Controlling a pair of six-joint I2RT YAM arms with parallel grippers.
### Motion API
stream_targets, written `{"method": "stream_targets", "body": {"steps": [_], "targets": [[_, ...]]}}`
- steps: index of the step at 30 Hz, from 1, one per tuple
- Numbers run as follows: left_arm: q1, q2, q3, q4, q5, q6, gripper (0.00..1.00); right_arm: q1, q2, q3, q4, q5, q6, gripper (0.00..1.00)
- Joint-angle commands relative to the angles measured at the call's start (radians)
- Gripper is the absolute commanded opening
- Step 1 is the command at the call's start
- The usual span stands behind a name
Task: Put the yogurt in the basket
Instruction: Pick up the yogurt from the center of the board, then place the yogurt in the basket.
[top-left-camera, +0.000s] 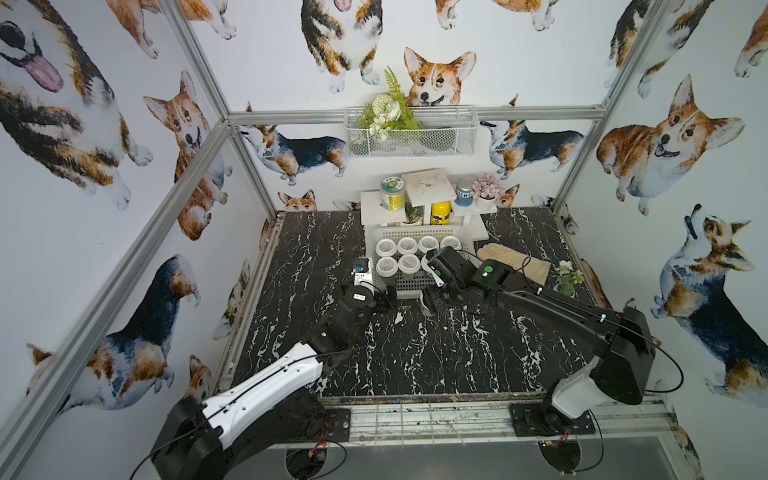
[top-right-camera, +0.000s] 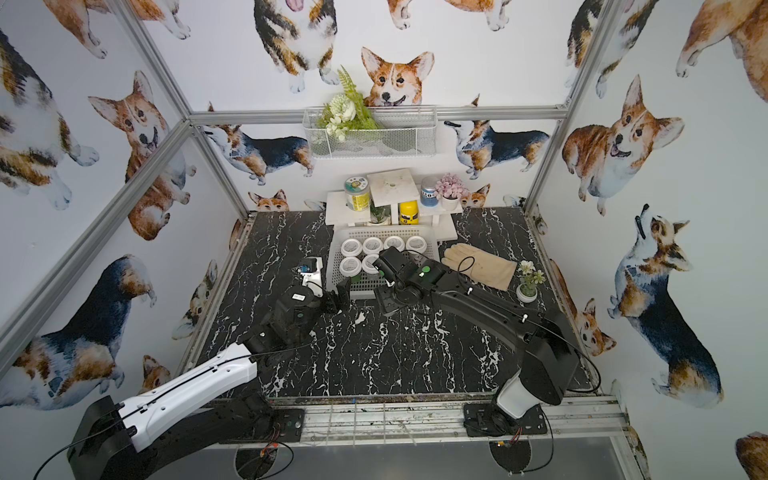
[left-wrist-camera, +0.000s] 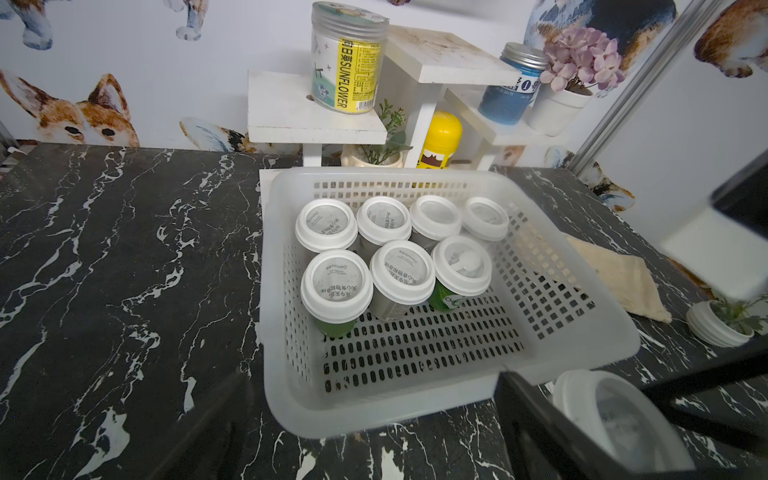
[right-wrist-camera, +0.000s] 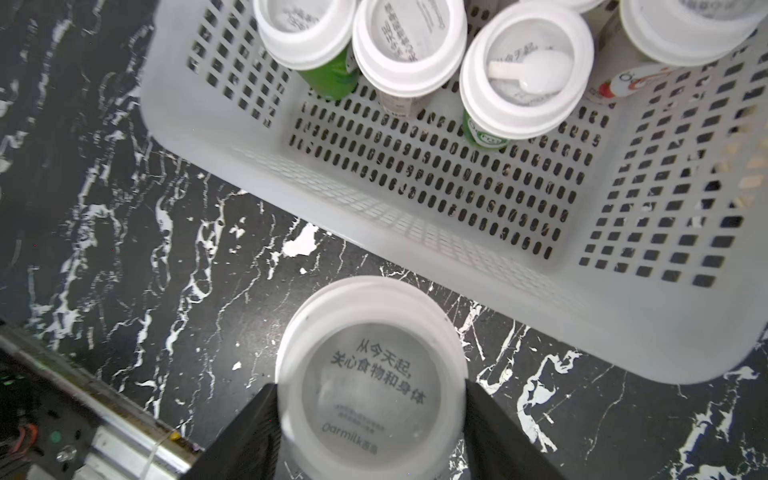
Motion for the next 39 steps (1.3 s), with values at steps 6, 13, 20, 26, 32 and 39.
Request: {"method": "stream_targets", "body": {"steps": [6,13,20,26,32,39], "targets": [[0.002,-0.010,-0.006,0.026,0.000,-0.001,0.96,-0.086,0.052,0.194,-0.145,-0.023,-0.058,0.71],[0.001,-0.012,-0.007,0.028,-0.001,-0.001,0.96,-0.214,0.142,0.295,-0.154,-0.047,-0.135,0.71],[0.002,-0.006,-0.005,0.028,0.002,0.002,0.96,-0.298,0.220,0.303,-0.124,0.009,-0.199,0.71],[0.001,-0.004,-0.003,0.026,0.003,0.002,0.96,-0.350,0.265,0.273,-0.062,0.017,-0.234,0.71],[0.001,-0.009,-0.005,0.028,-0.001,0.003,0.96,-0.398,0.330,0.290,-0.028,0.002,-0.243,0.70],[0.001,-0.017,-0.009,0.030,-0.002,0.003,0.96,-0.404,0.383,0.283,0.053,0.012,-0.239,0.70]]}}
